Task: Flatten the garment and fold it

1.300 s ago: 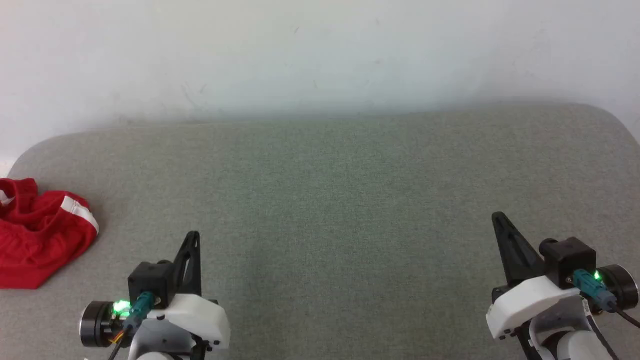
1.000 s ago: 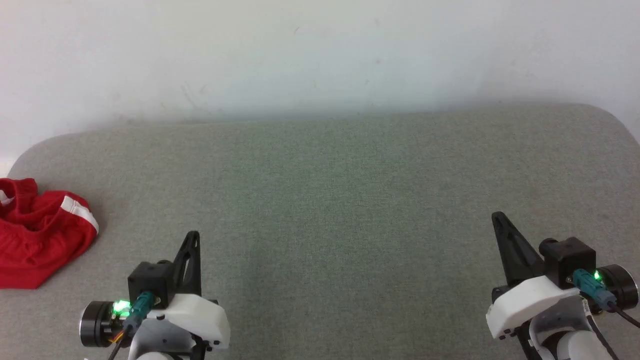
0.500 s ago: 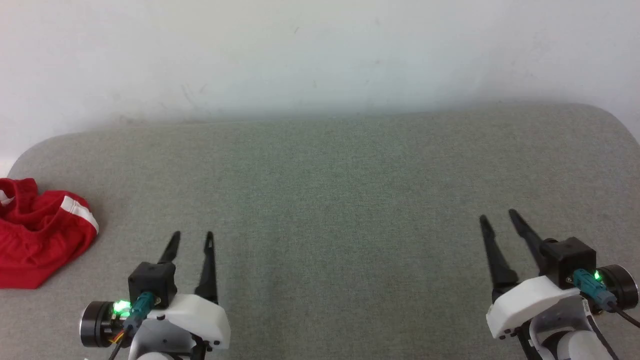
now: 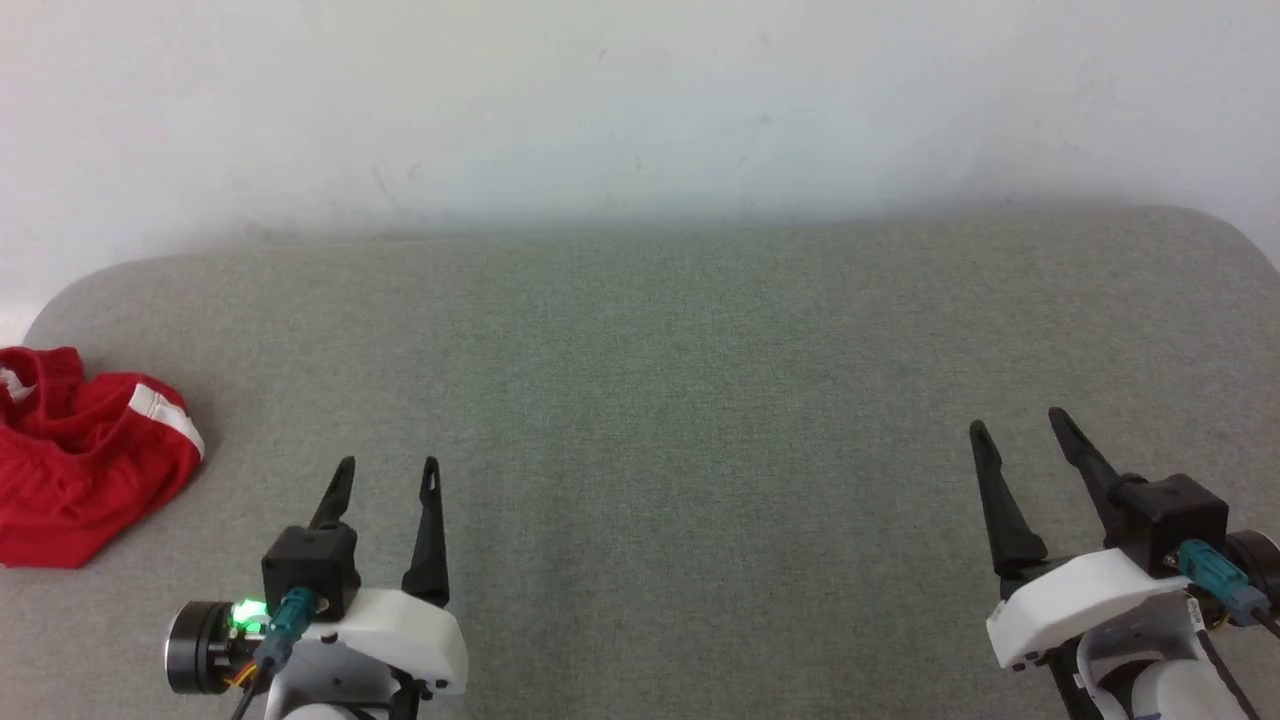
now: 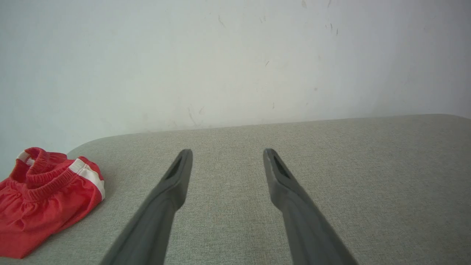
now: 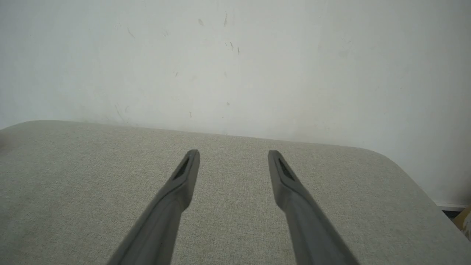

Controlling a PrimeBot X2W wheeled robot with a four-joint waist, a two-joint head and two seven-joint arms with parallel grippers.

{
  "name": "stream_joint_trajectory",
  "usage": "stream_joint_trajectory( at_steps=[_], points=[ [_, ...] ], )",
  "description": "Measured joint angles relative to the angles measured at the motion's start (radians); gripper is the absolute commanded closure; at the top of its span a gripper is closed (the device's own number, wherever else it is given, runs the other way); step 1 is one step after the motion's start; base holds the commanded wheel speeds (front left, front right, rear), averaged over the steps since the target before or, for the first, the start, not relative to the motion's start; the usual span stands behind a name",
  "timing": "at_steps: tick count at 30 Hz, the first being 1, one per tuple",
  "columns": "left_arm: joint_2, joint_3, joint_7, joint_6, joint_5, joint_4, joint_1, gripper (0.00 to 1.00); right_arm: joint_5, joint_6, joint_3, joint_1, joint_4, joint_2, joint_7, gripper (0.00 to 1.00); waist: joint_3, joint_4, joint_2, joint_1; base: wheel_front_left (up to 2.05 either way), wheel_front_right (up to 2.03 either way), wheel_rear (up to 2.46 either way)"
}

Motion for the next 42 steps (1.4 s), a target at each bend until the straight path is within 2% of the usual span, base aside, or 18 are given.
stream_joint_trajectory(
  at_steps=[17,42],
  points=[
    [0.004,-0.010,-0.035,0.057,0.000,-0.016,0.000,0.00,0.029,0.000,0.009,0.001,-0.029,0.000,-0.033,0.00,0.012,0.070,0.0000,0.0000,0.00,0.00,0.00],
    [0.010,0.027,-0.087,0.131,-0.006,-0.042,-0.020,0.00,0.054,0.000,0.002,0.015,-0.064,0.000,-0.086,0.00,0.047,0.246,0.0000,0.0000,0.00,0.00,0.00]
  ],
)
